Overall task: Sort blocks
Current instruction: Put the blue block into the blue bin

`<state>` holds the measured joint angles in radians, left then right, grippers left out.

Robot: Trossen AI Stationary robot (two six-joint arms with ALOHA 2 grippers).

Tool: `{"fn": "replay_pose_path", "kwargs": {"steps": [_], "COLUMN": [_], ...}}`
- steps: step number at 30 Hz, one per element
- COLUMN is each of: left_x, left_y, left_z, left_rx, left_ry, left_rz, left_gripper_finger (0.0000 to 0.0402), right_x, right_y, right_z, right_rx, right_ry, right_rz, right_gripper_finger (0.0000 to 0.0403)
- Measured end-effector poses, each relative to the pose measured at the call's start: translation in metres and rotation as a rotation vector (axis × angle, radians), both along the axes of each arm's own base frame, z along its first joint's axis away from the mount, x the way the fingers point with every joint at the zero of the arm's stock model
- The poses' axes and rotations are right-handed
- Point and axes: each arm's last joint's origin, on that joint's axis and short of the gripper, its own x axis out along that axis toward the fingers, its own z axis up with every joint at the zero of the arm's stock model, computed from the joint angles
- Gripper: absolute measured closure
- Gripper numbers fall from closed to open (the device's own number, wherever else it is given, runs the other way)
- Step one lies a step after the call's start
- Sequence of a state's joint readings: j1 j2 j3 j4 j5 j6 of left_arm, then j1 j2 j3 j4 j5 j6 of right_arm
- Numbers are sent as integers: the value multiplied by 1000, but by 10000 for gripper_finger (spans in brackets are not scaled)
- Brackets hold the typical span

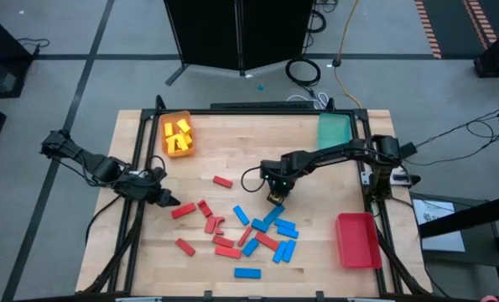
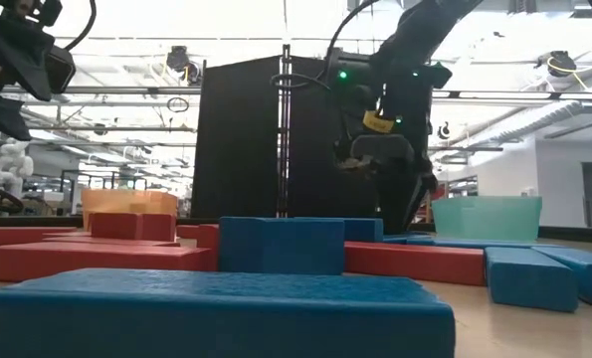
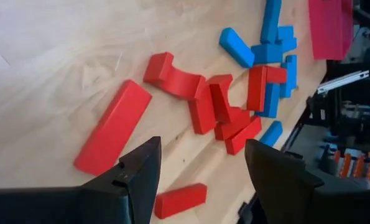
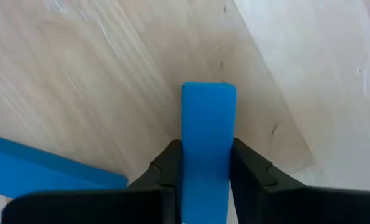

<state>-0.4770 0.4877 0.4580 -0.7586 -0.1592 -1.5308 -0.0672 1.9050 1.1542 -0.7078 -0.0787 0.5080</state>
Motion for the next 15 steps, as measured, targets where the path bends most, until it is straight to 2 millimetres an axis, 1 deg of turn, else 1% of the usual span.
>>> {"fn": "replay_pose_path", "kwargs": {"steps": [2, 4, 5, 8, 10, 12, 14, 15], "left_x": [0, 0, 0, 0, 0, 0, 0, 0], "left_y": [0, 0, 0, 1, 1, 1, 1, 1], "left_z": [0, 0, 0, 0, 0, 0, 0, 0], "left_rx": [7, 8, 8, 26, 47, 59, 60, 61], "left_ry": [-1, -1, -1, -8, -15, -19, -20, -20], "left_rz": [5, 5, 6, 8, 6, 0, -1, -1], "left_gripper_finger": [174, 174, 174, 174, 174, 174, 174, 174], "right_x": [6, 12, 16, 29, 32, 33, 28, 22], "right_y": [0, -1, -2, -10, -19, -31, -46, -55], "right_z": [9, 23, 33, 71, 90, 104, 115, 119], "right_rx": [-7, -27, -51, -124, -149, -156, -165, -176], "right_ry": [4, 33, 37, -18, -15, -16, 5, 31], "right_rz": [15, 45, 60, 106, 125, 128, 117, 104], "right_gripper_finger": [339, 339, 339, 339, 339, 339, 339, 339]}}
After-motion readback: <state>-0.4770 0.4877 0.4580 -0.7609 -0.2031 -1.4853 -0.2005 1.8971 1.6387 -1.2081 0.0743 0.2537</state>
